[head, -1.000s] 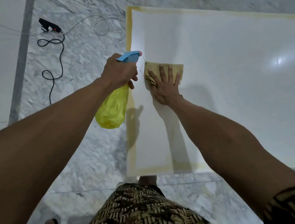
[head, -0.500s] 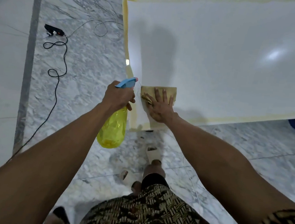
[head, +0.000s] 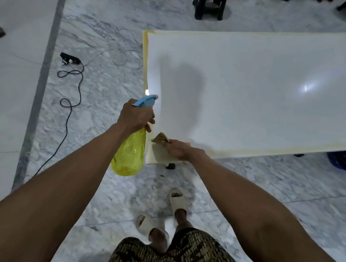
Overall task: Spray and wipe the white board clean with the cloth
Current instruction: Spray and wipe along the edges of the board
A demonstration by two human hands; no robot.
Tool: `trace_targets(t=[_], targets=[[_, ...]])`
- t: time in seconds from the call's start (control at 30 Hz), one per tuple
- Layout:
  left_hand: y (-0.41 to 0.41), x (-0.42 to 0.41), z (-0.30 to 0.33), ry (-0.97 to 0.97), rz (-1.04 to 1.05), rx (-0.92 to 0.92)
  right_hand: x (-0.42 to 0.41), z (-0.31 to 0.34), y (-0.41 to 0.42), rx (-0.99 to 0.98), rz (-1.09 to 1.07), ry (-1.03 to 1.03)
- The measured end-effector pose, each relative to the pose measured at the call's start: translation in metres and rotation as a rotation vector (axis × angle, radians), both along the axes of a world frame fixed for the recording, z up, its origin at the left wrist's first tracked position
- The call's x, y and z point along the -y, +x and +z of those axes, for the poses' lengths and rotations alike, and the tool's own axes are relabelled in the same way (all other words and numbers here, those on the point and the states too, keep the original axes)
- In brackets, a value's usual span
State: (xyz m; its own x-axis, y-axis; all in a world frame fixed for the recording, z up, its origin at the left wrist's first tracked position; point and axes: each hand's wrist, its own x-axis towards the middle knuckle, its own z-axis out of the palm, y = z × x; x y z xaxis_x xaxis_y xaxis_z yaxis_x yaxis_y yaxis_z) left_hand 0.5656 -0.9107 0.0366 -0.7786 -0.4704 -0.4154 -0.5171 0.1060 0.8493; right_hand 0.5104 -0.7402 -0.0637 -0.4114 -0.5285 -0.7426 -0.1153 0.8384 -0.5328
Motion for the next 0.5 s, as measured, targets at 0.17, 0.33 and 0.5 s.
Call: trace_targets(t=[0.17, 0.33, 0.5], targets=[[0.011, 0.007, 0.035, -0.033, -0.020, -0.052, 0.000, 0.043, -0.018, 0.117, -0.442, -0.374], [0.024, 0.025, 0.072, -0.026, -0.032, -0.089, 0.025, 0.097, -0.032, 0.459, -0.824, -0.798], [0.039, 0.045, 0.091, -0.052, -0.049, -0.115, 0.061, 0.109, -0.028, 0.512, -0.880, -0.838]])
